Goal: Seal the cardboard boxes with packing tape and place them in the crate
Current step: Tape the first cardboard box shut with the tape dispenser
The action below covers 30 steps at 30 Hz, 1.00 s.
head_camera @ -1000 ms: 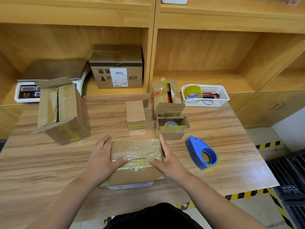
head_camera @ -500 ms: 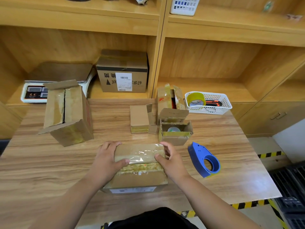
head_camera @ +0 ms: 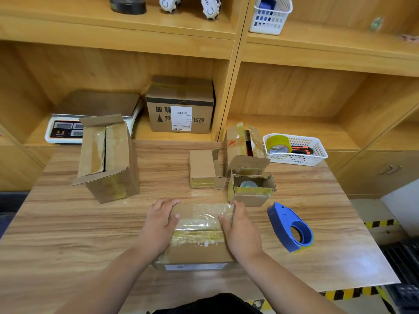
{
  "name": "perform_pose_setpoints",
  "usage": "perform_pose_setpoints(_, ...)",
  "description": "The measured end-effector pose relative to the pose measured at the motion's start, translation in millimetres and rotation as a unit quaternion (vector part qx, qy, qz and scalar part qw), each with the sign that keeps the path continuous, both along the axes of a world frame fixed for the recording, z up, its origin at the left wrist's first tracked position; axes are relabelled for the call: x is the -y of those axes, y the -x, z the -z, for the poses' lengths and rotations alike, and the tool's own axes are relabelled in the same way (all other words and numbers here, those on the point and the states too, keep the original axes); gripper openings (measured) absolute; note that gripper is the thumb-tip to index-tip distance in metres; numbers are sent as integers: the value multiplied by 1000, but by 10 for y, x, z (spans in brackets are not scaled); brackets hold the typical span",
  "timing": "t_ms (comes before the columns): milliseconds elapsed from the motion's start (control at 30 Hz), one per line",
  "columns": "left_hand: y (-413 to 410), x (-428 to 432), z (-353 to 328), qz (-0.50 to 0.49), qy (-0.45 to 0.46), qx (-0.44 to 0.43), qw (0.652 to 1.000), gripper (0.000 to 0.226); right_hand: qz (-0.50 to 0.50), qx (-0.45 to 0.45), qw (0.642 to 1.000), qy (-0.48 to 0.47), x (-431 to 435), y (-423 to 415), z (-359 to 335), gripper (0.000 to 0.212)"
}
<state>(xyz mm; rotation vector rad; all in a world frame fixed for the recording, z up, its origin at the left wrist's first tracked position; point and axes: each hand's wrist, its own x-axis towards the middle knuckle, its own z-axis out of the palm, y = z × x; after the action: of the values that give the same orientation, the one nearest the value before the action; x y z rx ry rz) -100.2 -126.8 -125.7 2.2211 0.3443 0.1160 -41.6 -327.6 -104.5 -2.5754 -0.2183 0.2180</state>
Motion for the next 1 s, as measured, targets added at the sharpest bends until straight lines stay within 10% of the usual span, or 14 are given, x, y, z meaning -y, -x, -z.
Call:
perform_pose_setpoints(200, -2, 11, -16, -9, 8, 12, 1000, 34, -84, 71, 965, 238, -350, 68, -23, 83)
perform_pose_setpoints(600, 20, -191, 19, 69, 76, 4, 995, 41, 25, 34, 980, 196, -94, 181, -46, 83)
perform_pose_setpoints(800, 159, -252, 51, 51, 220, -67, 972, 87, -22, 110, 970, 216, -525, 367, -45, 68)
perform_pose_setpoints(1000, 113, -177, 31, 8, 220, -23, 975, 53, -75, 154, 966, 193, -1103, 578, -15, 53)
